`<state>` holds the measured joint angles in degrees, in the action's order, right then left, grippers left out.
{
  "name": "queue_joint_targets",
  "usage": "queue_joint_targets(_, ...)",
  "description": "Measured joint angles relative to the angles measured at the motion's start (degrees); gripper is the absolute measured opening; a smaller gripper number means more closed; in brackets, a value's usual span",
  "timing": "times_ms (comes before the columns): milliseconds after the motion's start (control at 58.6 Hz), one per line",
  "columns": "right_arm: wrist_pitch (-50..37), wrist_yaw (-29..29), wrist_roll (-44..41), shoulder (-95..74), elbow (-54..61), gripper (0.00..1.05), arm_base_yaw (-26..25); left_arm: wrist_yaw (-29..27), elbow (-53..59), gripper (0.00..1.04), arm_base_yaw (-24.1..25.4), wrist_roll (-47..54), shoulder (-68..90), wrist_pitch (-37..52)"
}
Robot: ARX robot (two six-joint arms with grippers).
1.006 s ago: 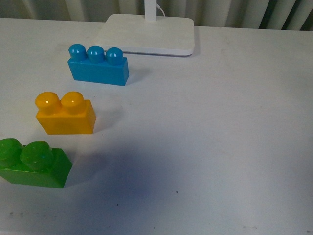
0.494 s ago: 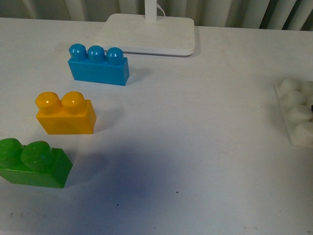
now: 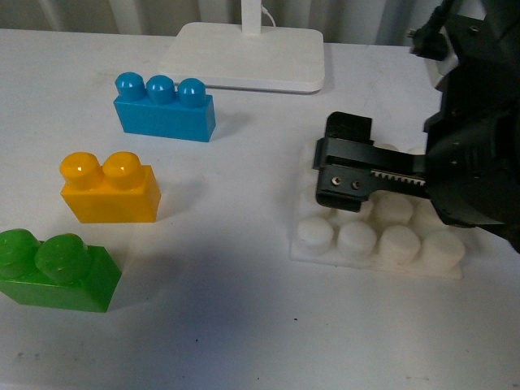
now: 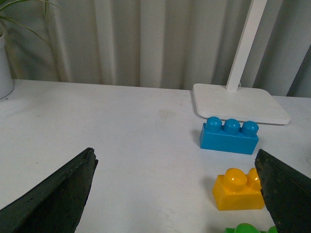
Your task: Insert yellow block into base center
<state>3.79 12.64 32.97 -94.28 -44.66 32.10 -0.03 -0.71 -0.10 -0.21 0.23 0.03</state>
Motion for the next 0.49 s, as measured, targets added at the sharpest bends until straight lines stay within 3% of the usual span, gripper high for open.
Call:
queue_joint_targets(153,0.37,2.56,3.39,-3.39,-3.48,0.96,3.34,0.0,0.0,0.98,0.0,0.0,0.0,0.0)
queue_joint_targets(494,0.39,3.06,4.94,-5.81,-6.49,0.96,4.22,0.0,0.0,0.98,0.0,0.0,0.0,0.0)
